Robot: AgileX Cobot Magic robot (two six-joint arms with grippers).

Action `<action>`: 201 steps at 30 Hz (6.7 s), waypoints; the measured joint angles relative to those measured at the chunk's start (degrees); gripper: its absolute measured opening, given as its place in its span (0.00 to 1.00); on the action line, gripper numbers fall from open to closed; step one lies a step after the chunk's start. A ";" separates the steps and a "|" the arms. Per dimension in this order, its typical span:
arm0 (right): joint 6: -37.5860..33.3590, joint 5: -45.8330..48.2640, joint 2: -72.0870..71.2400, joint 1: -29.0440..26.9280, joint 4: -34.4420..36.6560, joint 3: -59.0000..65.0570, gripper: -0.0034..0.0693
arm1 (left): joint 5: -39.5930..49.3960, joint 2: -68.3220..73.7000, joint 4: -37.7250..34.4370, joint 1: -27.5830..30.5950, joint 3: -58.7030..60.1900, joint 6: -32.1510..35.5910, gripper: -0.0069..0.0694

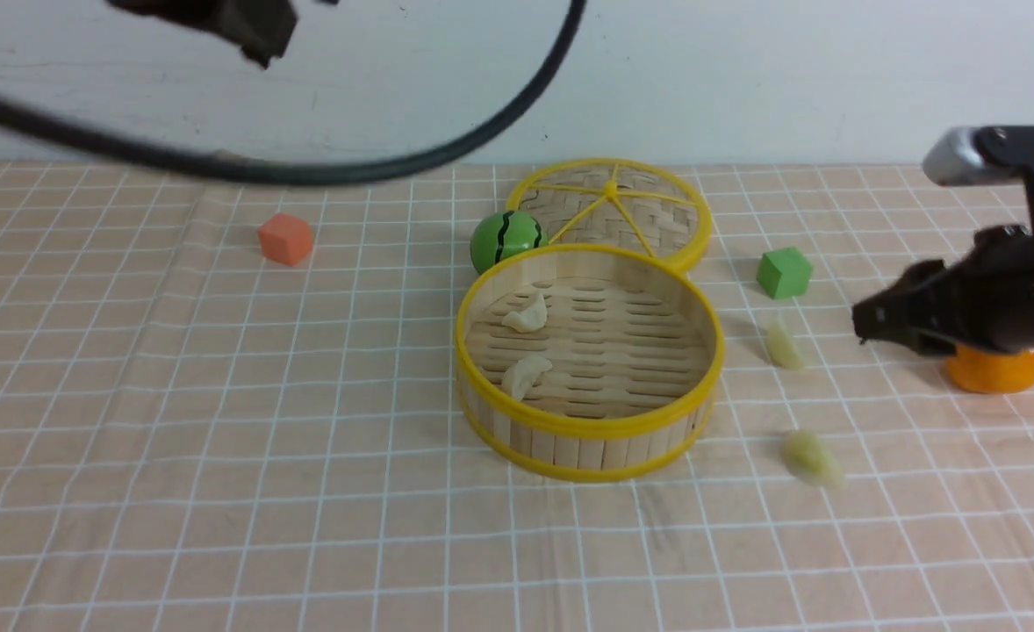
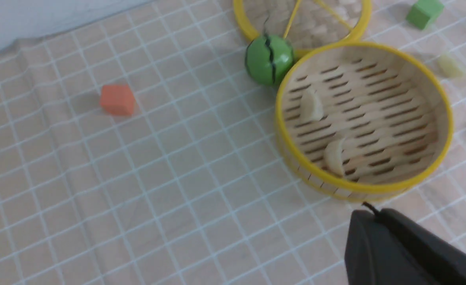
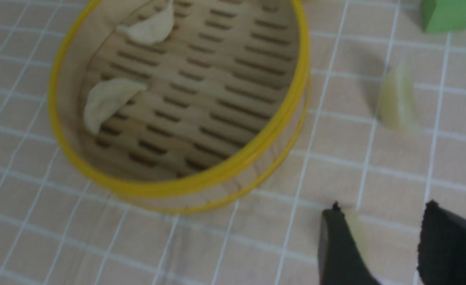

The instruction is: Put the dumplings into the steamer on the table with the brown tablecloth.

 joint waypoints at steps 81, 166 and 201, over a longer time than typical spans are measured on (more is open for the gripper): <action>5.79 31.77 32.03 3.13 -24.18 -25.03 0.36 | -40.91 -53.56 26.25 0.00 78.41 -33.50 0.07; 38.65 -49.08 -69.50 14.58 -57.80 61.25 0.03 | -42.39 -53.56 26.06 0.00 78.41 -34.74 0.13; 37.79 -5.63 -87.01 -0.50 -31.77 61.97 0.05 | -41.94 -53.56 26.06 0.00 78.41 -34.75 0.14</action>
